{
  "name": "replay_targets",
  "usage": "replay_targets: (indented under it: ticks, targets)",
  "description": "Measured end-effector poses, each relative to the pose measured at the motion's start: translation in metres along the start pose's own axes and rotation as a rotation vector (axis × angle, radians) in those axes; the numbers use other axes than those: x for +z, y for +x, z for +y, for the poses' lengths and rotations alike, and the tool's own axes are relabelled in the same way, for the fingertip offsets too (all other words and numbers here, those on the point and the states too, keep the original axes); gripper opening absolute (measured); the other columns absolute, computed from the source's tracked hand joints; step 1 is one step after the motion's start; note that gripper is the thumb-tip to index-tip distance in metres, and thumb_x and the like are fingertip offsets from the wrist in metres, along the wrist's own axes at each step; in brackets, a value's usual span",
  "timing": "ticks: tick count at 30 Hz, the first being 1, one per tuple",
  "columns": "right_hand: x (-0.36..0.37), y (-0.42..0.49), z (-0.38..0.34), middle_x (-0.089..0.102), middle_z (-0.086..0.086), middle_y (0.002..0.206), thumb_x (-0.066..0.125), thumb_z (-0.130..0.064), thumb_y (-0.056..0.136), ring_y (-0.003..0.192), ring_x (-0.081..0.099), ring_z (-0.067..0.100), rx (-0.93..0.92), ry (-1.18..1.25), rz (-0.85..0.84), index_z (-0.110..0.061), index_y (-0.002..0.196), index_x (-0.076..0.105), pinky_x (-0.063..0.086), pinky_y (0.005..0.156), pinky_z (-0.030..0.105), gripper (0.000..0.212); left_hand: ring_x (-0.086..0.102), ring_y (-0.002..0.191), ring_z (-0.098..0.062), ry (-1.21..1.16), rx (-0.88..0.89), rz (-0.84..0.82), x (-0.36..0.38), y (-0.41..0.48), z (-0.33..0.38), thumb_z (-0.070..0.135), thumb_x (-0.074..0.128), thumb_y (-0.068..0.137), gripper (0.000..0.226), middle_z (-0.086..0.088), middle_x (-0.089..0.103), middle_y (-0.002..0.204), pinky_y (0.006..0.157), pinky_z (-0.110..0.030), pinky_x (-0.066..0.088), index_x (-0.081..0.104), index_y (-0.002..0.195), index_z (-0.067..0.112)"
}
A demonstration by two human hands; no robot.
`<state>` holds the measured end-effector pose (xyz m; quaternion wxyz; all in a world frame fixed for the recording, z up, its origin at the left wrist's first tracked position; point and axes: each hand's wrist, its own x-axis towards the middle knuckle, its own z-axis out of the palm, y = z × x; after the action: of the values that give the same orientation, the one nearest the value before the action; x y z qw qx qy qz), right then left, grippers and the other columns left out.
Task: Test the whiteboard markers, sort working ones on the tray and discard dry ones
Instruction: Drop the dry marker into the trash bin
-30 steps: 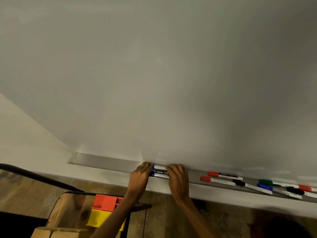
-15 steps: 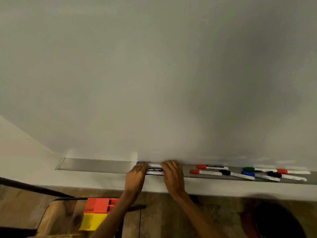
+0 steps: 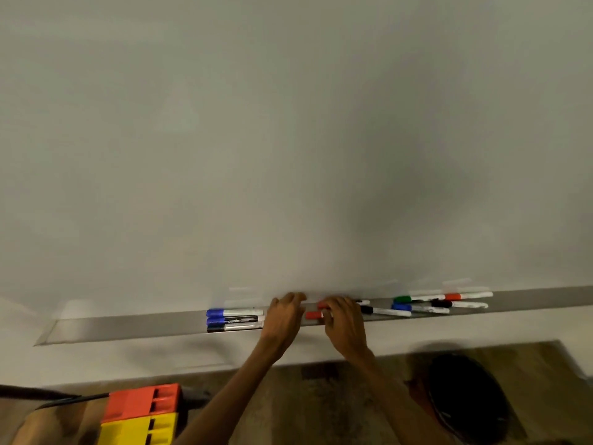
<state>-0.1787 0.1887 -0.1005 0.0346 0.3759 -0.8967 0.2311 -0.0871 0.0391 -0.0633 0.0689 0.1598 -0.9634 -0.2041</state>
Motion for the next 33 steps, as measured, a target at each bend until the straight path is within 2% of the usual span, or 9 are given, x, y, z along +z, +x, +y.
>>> replay_targets:
  ticks: [3, 7, 11, 15, 20, 23, 26, 29, 33]
  targets:
    - [0.001, -0.003, 0.019, 0.071, 0.005, 0.105, 0.087, -0.016, 0.061, 0.1, 0.068, 0.025, -0.01, -0.028, -0.069, -0.015, 0.105, 0.07, 0.052, 0.093, 0.044, 0.047, 0.058, 0.104, -0.022, -0.011, 0.004, -0.069, 0.018, 0.008, 0.011, 0.025, 0.049, 0.096, 0.024, -0.003, 0.059, 0.118, 0.09, -0.033, 0.041, 0.059, 0.118, 0.022]
    - [0.003, -0.002, 0.025, 0.072, 0.004, 0.104, 0.083, -0.017, 0.07, 0.099, 0.068, 0.025, 0.041, 0.011, -0.103, -0.016, 0.104, 0.07, 0.05, 0.093, 0.041, 0.036, 0.059, 0.099, -0.026, 0.005, 0.017, -0.09, 0.034, 0.009, 0.021, 0.023, 0.05, 0.096, 0.021, -0.009, 0.063, 0.111, 0.08, -0.033, 0.047, 0.065, 0.107, 0.015]
    - [0.001, 0.0, 0.025, 0.07, 0.006, 0.11, 0.078, -0.018, 0.077, 0.106, 0.065, 0.026, -0.015, 0.037, -0.166, -0.015, 0.11, 0.069, 0.048, 0.096, 0.041, 0.034, 0.056, 0.106, -0.023, -0.043, -0.023, -0.1, 0.039, 0.006, 0.025, 0.021, 0.052, 0.095, 0.02, -0.009, 0.06, 0.118, 0.085, -0.031, 0.05, 0.064, 0.11, 0.014]
    - [-0.011, 0.006, 0.029, 0.058, 0.005, 0.125, 0.06, -0.028, 0.092, 0.117, 0.053, 0.02, -0.086, 0.122, -0.265, -0.016, 0.124, 0.06, 0.042, 0.105, 0.035, 0.034, 0.053, 0.109, -0.025, -0.081, -0.042, -0.107, 0.031, 0.001, 0.028, 0.013, 0.048, 0.095, 0.024, -0.009, 0.055, 0.12, 0.089, -0.035, 0.048, 0.058, 0.116, 0.01]
    - [-0.043, 0.018, 0.026, 0.06, 0.009, 0.121, 0.058, -0.019, 0.093, 0.103, 0.062, 0.024, -0.224, 0.145, -0.343, -0.012, 0.124, 0.054, 0.052, 0.091, 0.037, 0.032, 0.058, 0.09, -0.021, -0.108, -0.021, -0.109, 0.007, -0.004, 0.048, 0.014, 0.041, 0.097, 0.013, -0.005, 0.061, 0.104, 0.078, -0.031, 0.047, 0.048, 0.108, 0.018]
    - [-0.071, 0.022, 0.022, 0.064, 0.006, 0.115, 0.052, -0.028, 0.097, 0.096, 0.064, 0.023, -0.223, 0.115, -0.335, -0.014, 0.123, 0.054, 0.051, 0.083, 0.033, 0.029, 0.059, 0.088, -0.022, -0.006, 0.022, -0.096, -0.015, -0.001, 0.064, 0.014, 0.042, 0.096, 0.013, -0.004, 0.062, 0.103, 0.077, -0.032, 0.048, 0.047, 0.107, 0.02]
    - [-0.102, 0.026, 0.019, 0.065, 0.003, 0.114, 0.05, -0.035, 0.097, 0.099, 0.062, 0.023, -0.241, 0.15, -0.315, -0.017, 0.118, 0.059, 0.046, 0.084, 0.03, 0.029, 0.059, 0.101, -0.024, 0.092, 0.067, -0.085, -0.034, 0.0, 0.076, 0.011, 0.048, 0.092, 0.026, -0.002, 0.059, 0.114, 0.082, -0.034, 0.047, 0.05, 0.115, 0.021]
    - [-0.13, 0.027, 0.017, 0.066, 0.0, 0.114, 0.049, -0.04, 0.096, 0.1, 0.062, 0.022, -0.31, 0.102, -0.263, -0.019, 0.116, 0.061, 0.047, 0.084, 0.032, 0.031, 0.056, 0.108, -0.025, 0.132, 0.087, -0.057, -0.049, -0.003, 0.091, 0.009, 0.05, 0.092, 0.033, -0.004, 0.057, 0.122, 0.086, -0.033, 0.044, 0.051, 0.124, 0.018]
    - [-0.156, 0.02, 0.017, 0.07, 0.002, 0.107, 0.022, -0.056, 0.091, 0.092, 0.065, 0.026, -0.397, -0.018, -0.147, -0.018, 0.112, 0.063, 0.048, 0.073, 0.036, 0.059, 0.056, 0.108, -0.025, 0.143, 0.142, 0.06, -0.063, -0.01, 0.111, 0.009, 0.042, 0.095, 0.032, -0.005, 0.059, 0.121, 0.085, -0.03, 0.042, 0.053, 0.125, 0.016]
